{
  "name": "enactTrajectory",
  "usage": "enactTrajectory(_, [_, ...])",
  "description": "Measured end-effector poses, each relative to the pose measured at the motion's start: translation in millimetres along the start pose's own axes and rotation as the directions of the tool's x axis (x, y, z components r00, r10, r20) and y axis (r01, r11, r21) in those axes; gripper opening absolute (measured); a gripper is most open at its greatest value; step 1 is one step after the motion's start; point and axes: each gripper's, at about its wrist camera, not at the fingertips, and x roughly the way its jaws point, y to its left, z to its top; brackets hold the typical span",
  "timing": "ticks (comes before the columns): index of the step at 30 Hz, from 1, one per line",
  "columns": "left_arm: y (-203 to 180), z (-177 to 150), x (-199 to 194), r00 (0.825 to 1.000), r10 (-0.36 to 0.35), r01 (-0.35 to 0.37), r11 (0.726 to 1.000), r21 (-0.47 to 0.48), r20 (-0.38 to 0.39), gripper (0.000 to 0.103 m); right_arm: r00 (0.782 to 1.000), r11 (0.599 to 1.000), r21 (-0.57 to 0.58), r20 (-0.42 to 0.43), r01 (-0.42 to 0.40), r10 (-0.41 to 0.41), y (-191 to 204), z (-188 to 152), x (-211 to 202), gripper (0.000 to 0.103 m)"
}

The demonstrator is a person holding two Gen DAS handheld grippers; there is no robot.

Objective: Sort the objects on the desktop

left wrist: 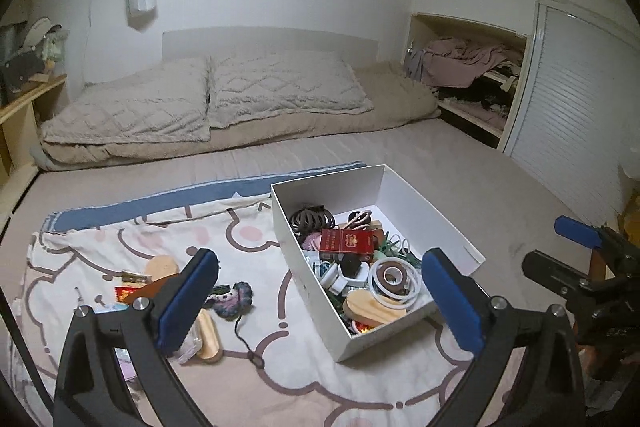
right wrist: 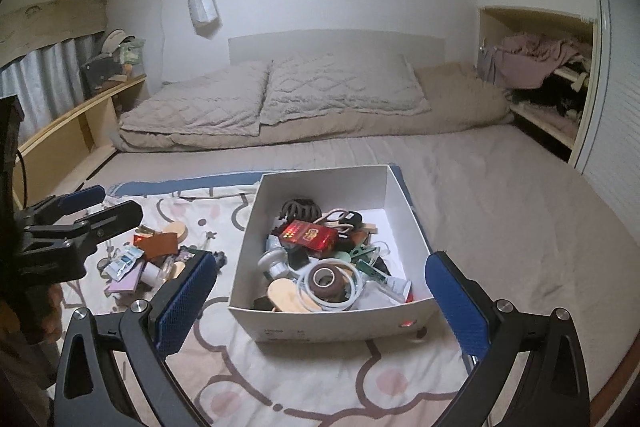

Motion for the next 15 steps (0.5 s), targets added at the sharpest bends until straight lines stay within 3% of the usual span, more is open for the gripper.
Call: enactTrajectory(15, [2,-14,-75,0.996,0.030,-0.032,0.999,0.022,0.081,0.102,0.995,1.000,-0.006,0.098,0.009,-0.008,33,-11,-54,0.103])
